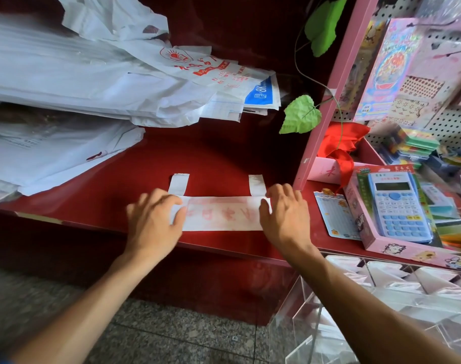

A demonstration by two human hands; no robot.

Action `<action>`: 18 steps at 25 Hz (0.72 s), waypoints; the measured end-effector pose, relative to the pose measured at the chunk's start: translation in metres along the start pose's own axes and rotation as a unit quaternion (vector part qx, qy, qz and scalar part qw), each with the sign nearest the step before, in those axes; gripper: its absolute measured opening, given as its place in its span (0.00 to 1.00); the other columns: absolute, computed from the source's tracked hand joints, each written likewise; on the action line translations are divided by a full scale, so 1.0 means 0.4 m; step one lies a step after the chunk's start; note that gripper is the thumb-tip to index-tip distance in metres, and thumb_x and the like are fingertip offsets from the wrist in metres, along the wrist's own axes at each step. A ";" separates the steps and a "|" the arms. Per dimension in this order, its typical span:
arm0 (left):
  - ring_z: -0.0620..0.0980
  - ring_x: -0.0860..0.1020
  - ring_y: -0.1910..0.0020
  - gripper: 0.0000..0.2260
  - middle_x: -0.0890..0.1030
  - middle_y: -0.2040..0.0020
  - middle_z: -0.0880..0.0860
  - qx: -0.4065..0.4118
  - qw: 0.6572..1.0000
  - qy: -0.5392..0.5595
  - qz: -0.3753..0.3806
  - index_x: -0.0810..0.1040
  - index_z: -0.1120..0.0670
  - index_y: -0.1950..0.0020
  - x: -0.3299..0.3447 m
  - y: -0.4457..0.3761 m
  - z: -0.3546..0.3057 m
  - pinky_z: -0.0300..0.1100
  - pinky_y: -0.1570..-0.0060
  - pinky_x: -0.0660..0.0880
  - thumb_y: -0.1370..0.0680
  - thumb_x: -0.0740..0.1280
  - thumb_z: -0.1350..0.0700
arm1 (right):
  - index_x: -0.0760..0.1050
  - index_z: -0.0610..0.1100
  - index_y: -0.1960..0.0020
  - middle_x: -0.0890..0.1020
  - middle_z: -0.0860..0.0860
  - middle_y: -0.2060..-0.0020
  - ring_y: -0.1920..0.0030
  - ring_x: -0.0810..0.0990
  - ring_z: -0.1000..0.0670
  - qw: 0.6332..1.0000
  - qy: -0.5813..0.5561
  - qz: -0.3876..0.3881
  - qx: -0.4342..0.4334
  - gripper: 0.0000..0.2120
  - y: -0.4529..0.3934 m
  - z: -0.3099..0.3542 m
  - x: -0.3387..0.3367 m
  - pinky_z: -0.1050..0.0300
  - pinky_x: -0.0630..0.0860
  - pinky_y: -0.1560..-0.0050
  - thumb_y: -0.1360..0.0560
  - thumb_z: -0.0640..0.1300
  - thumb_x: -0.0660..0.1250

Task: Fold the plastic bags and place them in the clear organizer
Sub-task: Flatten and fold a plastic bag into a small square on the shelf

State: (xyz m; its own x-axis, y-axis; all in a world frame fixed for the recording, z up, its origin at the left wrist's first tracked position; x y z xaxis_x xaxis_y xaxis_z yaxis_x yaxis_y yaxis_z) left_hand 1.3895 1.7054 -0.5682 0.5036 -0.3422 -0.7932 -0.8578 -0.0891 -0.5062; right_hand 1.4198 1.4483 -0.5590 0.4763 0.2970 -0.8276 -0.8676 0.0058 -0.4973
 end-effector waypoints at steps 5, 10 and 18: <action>0.55 0.62 0.24 0.26 0.63 0.22 0.58 0.128 0.971 0.044 0.197 0.64 0.61 0.24 0.146 0.004 -0.160 0.44 0.25 0.55 0.22 0.58 0.59 | 0.69 0.39 0.29 0.70 0.41 0.28 0.28 0.66 0.38 0.968 -0.044 0.204 -0.140 0.30 0.010 0.179 0.150 0.44 0.65 0.30 0.25 0.49 0.44; 0.46 0.44 0.20 0.34 0.47 0.19 0.48 0.075 0.955 -0.054 0.282 0.48 0.49 0.19 0.212 0.000 -0.048 0.46 0.23 0.41 0.23 0.38 0.37 | 0.43 0.46 0.19 0.42 0.51 0.20 0.21 0.39 0.50 0.945 0.014 0.323 -0.057 0.33 0.035 0.085 0.211 0.50 0.37 0.22 0.18 0.62 0.39; 0.41 0.39 0.22 0.41 0.39 0.20 0.44 0.014 0.943 -0.086 0.321 0.41 0.47 0.19 0.158 0.010 0.047 0.47 0.24 0.38 0.28 0.34 0.29 | 0.37 0.47 0.20 0.37 0.53 0.21 0.22 0.35 0.52 0.937 0.032 0.344 -0.046 0.41 0.048 -0.005 0.156 0.51 0.35 0.23 0.22 0.71 0.42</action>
State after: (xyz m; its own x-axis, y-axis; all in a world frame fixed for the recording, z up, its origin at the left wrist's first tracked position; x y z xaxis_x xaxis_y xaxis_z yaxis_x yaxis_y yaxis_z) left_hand 1.4199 1.7010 -0.6268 -0.1080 -0.1609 -0.9810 -0.9897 0.1111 0.0907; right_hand 1.4333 1.4651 -0.6207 -0.1810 0.1420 -0.9732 -0.9579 -0.2497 0.1417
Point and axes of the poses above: each hand's wrist, its own y-axis away from the middle knuckle, its own x-axis out of the palm, z = x × y, the point moved 7 cm from there along -y, towards the middle knuckle
